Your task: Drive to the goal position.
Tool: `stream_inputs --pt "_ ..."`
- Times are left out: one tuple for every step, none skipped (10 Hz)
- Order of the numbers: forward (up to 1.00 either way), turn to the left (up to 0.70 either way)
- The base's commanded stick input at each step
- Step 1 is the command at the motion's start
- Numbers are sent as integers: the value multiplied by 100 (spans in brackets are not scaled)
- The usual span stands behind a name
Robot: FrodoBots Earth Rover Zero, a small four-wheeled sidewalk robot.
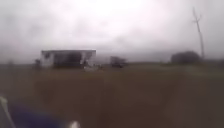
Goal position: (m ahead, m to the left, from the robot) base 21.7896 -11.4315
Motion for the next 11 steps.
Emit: stream_inputs --pt "70 0" --pt "70 0" --pt "70 0" --pt "70 0" --pt "70 0" --pt "70 0" --pt "70 0" --pt "70 0" --pt "70 0" --pt "70 0" --pt "70 0"
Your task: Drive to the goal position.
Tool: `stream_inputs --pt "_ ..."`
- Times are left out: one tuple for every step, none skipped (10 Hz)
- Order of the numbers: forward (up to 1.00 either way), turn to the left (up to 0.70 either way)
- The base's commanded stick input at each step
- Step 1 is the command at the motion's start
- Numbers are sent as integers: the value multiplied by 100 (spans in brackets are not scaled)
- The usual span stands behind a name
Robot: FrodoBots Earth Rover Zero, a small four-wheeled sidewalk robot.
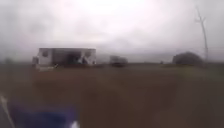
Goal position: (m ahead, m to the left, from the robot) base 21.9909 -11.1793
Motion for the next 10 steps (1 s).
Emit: stream_inputs --pt "70 0" --pt "70 0" --pt "70 0" --pt "70 0" --pt "70 0" --pt "70 0" --pt "70 0" --pt "70 0" --pt "70 0" --pt "70 0"
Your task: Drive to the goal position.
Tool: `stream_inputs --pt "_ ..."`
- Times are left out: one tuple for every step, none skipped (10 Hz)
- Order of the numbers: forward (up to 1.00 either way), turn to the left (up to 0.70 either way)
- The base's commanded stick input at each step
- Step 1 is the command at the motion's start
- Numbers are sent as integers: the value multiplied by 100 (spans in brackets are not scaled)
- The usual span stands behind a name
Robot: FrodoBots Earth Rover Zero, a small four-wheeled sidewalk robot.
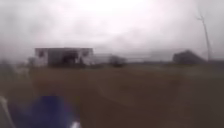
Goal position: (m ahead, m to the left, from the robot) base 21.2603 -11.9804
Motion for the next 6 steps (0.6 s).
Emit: stream_inputs --pt "70 0" --pt "70 0" --pt "70 0" --pt "70 0" --pt "70 0" --pt "70 0"
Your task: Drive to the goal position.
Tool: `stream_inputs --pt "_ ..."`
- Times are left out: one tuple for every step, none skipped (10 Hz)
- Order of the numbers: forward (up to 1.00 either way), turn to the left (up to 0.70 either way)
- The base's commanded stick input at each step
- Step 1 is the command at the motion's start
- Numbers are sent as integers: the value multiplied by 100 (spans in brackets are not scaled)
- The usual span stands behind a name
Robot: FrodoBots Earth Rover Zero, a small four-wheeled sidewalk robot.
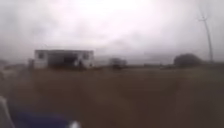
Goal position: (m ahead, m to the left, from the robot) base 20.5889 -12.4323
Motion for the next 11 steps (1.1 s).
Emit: stream_inputs --pt "70 0" --pt "70 0" --pt "70 0" --pt "70 0" --pt "70 0" --pt "70 0" --pt "70 0" --pt "70 0" --pt "70 0" --pt "70 0" --pt "70 0"
